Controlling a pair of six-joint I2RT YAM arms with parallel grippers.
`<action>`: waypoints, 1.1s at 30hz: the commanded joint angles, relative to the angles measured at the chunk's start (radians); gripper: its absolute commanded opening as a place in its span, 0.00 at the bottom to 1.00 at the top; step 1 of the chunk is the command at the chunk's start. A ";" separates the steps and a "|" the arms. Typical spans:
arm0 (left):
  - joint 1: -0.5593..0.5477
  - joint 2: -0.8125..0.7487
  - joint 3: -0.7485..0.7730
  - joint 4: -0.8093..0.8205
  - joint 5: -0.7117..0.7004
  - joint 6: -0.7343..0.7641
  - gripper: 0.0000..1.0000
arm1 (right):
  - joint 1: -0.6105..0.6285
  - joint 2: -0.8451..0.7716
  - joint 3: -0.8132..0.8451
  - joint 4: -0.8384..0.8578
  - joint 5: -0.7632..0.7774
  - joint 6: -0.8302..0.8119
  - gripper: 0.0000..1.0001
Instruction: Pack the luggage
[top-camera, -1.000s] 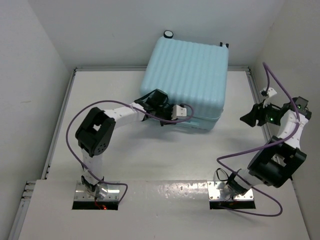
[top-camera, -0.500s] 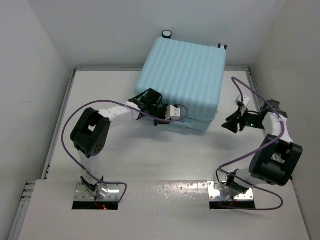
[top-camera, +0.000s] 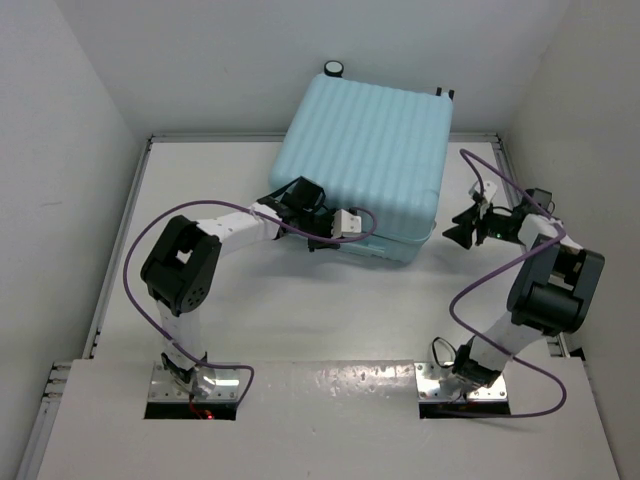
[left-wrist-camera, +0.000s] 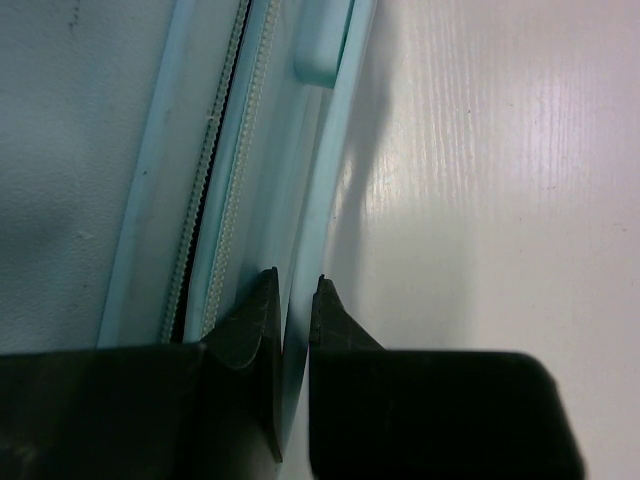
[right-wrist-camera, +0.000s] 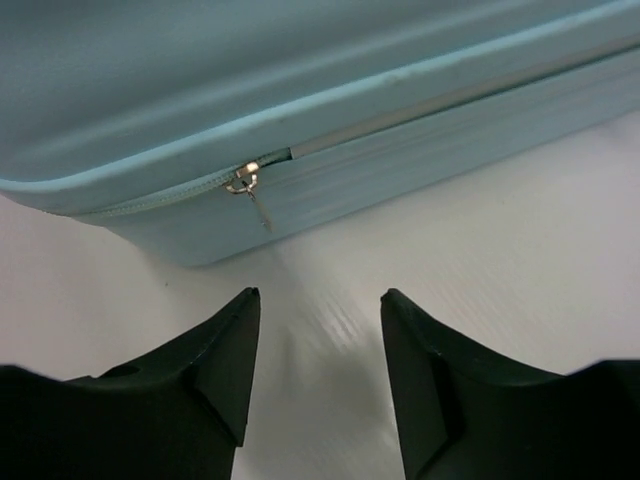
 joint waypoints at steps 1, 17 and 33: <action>0.139 0.111 -0.049 -0.162 -0.561 -0.172 0.00 | 0.011 0.052 0.123 -0.145 -0.131 -0.239 0.51; 0.139 0.143 -0.007 -0.180 -0.600 -0.220 0.00 | 0.061 0.264 0.377 -0.811 -0.160 -0.904 0.53; 0.100 0.161 0.002 -0.180 -0.609 -0.238 0.00 | 0.099 0.292 0.404 -0.721 -0.211 -0.774 0.48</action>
